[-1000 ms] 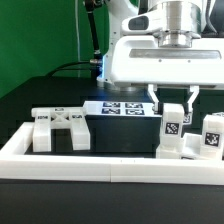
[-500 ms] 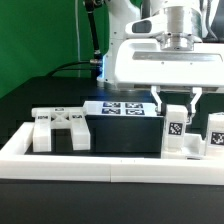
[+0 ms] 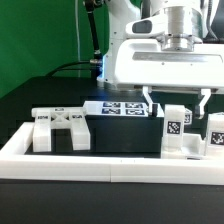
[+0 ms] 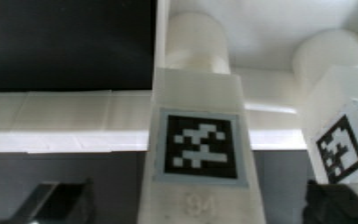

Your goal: Assemble chair

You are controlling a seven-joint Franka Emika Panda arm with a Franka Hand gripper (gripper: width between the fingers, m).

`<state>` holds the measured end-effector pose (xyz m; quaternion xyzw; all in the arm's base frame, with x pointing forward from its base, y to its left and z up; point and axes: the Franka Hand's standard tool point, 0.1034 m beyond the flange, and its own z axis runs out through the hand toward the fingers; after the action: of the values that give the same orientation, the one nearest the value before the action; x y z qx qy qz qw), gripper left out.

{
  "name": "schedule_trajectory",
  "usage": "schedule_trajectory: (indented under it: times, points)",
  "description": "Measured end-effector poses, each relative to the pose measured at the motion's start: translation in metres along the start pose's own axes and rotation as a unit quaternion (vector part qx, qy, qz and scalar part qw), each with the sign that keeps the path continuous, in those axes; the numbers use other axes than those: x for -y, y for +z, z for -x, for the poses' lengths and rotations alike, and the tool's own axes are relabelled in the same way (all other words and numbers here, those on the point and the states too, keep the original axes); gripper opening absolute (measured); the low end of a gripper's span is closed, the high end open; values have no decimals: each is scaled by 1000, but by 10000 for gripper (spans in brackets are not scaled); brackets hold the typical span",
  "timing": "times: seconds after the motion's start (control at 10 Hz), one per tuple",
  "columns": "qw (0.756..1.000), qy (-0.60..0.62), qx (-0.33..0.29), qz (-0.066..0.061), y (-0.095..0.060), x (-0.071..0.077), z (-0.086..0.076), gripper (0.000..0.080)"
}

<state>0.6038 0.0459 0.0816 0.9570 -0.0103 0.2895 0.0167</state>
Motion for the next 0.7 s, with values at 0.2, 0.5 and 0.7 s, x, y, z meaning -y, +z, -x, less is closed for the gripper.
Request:
schedule_trajectory:
  times: [0.2, 0.5, 0.7]
  points:
    - [1000, -9, 1, 2, 0, -4, 1, 643]
    - [1000, -19, 9, 0, -8, -9, -9, 649]
    - [1000, -19, 17, 0, -11, -13, -14, 649]
